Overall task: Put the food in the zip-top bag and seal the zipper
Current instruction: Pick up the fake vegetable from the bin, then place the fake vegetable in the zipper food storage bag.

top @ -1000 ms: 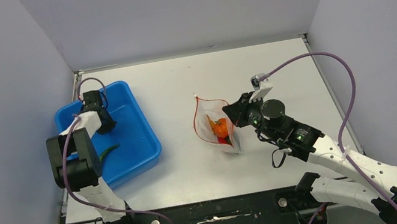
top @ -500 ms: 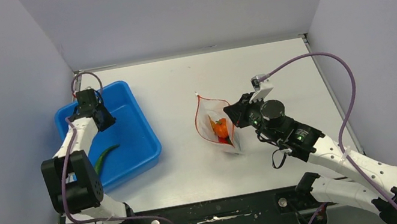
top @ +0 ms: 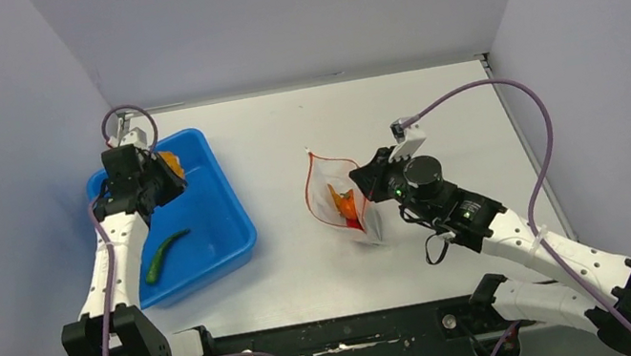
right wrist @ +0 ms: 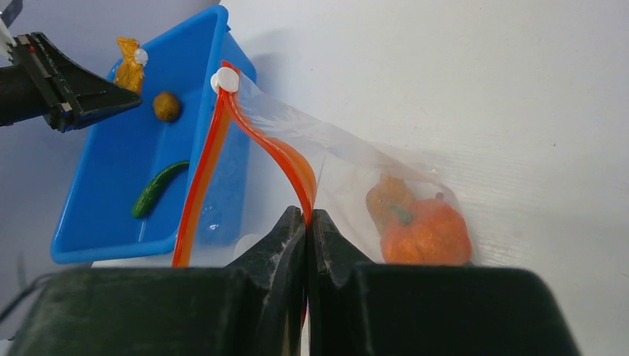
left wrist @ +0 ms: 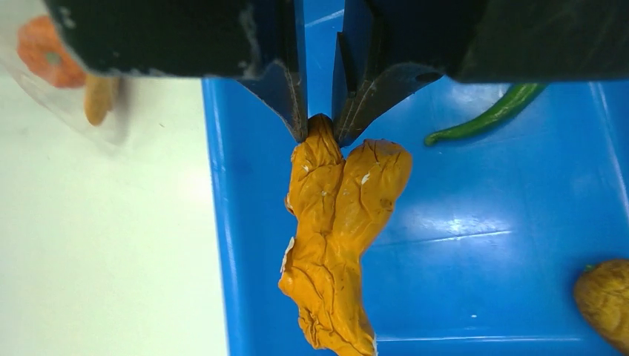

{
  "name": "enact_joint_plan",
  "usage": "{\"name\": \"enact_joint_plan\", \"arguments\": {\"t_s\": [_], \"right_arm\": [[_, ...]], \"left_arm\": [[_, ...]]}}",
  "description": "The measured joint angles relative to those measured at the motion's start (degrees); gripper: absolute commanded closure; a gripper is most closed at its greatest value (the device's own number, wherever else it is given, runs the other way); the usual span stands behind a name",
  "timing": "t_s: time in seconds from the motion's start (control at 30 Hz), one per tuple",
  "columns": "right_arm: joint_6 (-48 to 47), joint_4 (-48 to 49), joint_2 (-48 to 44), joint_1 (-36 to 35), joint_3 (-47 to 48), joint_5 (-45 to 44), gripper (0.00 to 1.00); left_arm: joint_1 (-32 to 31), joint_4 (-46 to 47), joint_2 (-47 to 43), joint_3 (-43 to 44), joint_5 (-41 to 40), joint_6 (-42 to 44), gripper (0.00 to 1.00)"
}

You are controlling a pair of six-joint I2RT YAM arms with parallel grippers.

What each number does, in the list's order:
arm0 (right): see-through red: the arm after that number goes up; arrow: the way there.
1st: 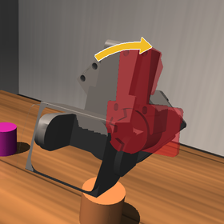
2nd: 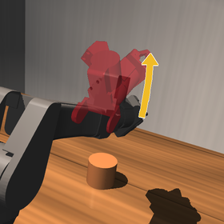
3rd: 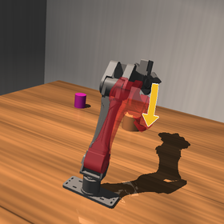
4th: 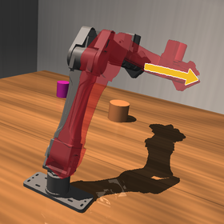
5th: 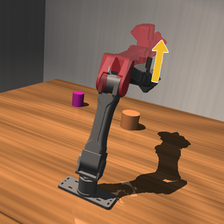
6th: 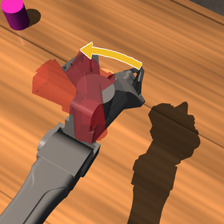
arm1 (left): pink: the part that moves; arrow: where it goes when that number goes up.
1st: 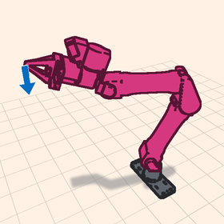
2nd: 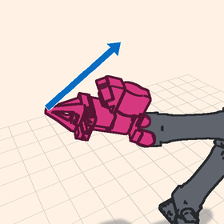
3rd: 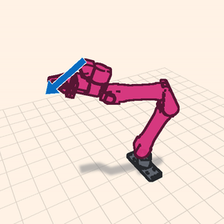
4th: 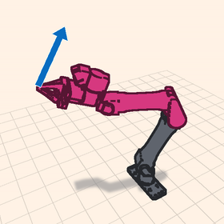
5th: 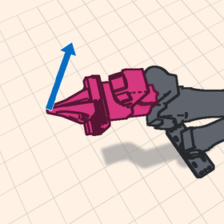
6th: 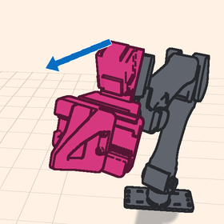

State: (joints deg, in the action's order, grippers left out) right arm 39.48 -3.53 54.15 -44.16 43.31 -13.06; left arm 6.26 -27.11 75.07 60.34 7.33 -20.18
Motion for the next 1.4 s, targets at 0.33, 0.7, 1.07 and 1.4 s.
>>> {"name": "enact_joint_plan", "arguments": {"t_s": [0.33, 0.7, 1.07, 1.4], "right_arm": [[0.44, -0.20, 2.64, -0.35, 1.79, -0.92, 1.00], [0.42, -0.70, 4.90, -0.57, 3.69, -1.60, 1.00], [-0.04, -1.25, 6.14, -0.92, 5.16, -1.97, 1.00], [-1.38, -0.35, 6.73, -1.07, 5.35, -1.92, 1.00]], "left_arm": [[-3.26, -3.80, -6.99, -1.49, 10.38, 0.48, 0.99], [-7.06, -6.10, -12.26, -1.20, 23.41, 0.61, 0.99], [-16.46, -4.66, -14.78, 0.44, 32.30, -3.87, 0.99], [-24.85, 0.92, -15.58, 0.35, 37.75, -9.60, 0.99]]}}
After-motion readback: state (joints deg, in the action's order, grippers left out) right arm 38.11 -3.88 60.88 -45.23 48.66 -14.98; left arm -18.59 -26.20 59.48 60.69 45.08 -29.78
